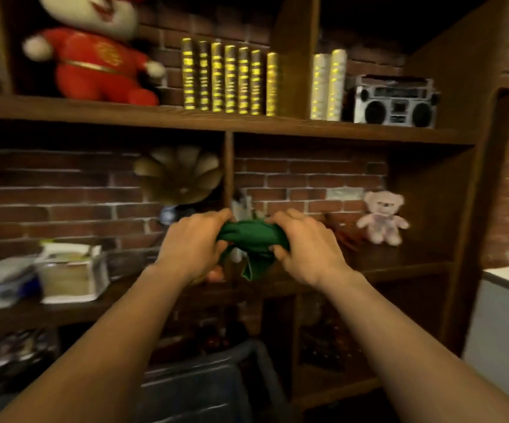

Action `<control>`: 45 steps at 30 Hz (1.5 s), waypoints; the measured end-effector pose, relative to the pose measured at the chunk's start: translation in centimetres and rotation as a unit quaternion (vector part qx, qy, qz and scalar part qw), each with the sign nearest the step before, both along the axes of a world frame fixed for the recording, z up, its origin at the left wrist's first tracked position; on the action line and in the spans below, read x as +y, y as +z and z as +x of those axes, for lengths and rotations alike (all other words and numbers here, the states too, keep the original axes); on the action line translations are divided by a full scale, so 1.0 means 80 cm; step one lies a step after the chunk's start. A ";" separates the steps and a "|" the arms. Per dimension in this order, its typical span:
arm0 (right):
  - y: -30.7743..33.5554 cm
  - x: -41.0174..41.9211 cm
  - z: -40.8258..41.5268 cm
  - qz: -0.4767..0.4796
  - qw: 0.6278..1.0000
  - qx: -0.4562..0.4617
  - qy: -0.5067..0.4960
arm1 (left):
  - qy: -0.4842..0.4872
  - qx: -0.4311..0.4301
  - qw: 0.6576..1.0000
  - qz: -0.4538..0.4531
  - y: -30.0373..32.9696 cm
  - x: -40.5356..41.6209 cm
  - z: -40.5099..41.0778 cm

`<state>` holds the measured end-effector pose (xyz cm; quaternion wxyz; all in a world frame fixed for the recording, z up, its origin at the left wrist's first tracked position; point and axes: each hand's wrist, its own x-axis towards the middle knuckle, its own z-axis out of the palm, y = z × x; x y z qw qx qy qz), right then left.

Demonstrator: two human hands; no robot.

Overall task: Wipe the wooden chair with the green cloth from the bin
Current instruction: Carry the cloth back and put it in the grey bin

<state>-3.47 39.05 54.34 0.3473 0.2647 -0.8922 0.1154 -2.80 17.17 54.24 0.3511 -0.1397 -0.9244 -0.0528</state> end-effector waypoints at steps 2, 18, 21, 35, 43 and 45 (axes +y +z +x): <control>-0.006 -0.069 -0.012 0.003 0.999 -0.006 0.031 | 0.030 -0.006 1.000 -0.002 -0.004 -0.067 0.013; -0.057 -0.296 -0.067 0.000 0.983 -0.019 0.181 | 0.170 -0.009 0.985 -0.005 -0.052 -0.276 0.031; -0.072 -0.290 -0.091 -0.003 0.982 -0.035 0.185 | 0.168 -0.037 0.985 -0.010 -0.067 -0.272 0.008; -0.279 -0.286 -0.146 0.025 0.958 -0.224 0.180 | 0.160 -0.219 0.960 0.064 -0.280 -0.267 -0.054; -0.429 -0.298 -0.128 0.062 0.927 -0.356 0.101 | 0.148 -0.338 0.924 0.099 -0.446 -0.275 -0.052; -0.471 -0.295 -0.119 0.082 0.912 -0.393 0.083 | 0.147 -0.372 0.912 0.091 -0.488 -0.273 -0.046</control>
